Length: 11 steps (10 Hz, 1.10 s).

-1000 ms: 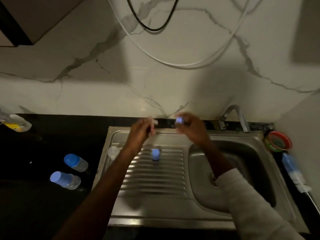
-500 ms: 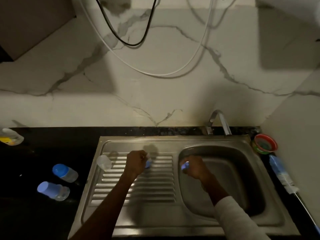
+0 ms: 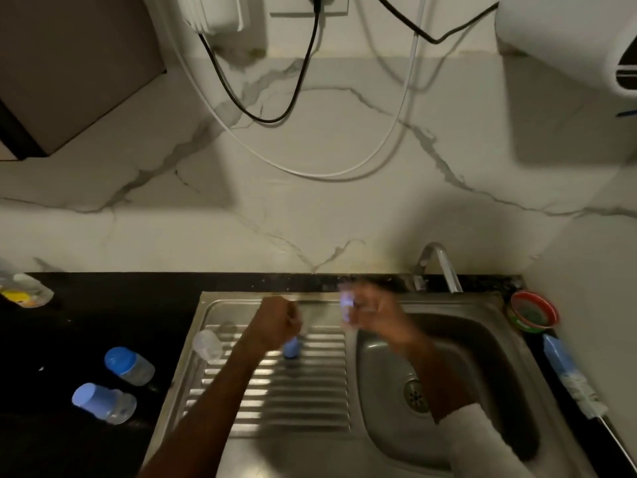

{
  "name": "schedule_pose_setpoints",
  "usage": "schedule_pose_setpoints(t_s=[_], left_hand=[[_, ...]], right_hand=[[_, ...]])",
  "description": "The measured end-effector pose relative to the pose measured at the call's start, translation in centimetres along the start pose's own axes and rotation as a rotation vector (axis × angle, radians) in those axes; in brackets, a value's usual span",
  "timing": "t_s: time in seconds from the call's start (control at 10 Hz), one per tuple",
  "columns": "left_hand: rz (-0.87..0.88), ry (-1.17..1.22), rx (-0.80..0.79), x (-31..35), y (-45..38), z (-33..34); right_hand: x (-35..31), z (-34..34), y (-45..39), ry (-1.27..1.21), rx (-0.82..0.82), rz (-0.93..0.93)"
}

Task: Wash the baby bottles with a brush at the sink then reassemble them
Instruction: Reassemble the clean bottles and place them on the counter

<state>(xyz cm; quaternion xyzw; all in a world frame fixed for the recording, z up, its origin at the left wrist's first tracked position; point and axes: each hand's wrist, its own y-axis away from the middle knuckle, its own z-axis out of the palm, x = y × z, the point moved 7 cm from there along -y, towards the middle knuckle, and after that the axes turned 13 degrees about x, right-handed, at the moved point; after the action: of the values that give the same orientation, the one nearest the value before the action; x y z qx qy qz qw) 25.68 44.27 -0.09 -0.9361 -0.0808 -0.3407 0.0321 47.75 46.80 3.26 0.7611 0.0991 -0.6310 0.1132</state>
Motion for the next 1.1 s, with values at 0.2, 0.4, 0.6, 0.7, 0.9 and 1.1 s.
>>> schedule_pose_setpoints(t_s=[0.2, 0.4, 0.6, 0.7, 0.9, 1.1], left_hand=[[-0.001, -0.032, 0.196, -1.1, 0.0, -2.2], [-0.022, 1.106, 0.315, 10.7, -3.5, -13.2], [0.064, 0.086, 0.101, 2.0, -2.3, -3.5], [0.021, -0.128, 0.136, -3.6, 0.5, 1.3], [-0.119, 0.203, 0.277, -1.9, 3.9, 2.2], [-0.021, 0.252, 0.280, 0.4, 4.2, 2.9]], right_hand=[[3.4, -0.3, 0.1, 0.712, -0.144, -0.088], [-16.9, -3.2, -2.1, -0.651, -0.005, -0.272], [-2.0, -1.6, -1.0, -0.066, 0.055, -0.119], [9.0, -0.9, 0.7, 0.554, 0.093, -0.135], [8.4, 1.1, 4.0, 0.187, 0.287, 0.017], [6.6, 2.7, 4.2, 0.064, 0.372, -0.008]])
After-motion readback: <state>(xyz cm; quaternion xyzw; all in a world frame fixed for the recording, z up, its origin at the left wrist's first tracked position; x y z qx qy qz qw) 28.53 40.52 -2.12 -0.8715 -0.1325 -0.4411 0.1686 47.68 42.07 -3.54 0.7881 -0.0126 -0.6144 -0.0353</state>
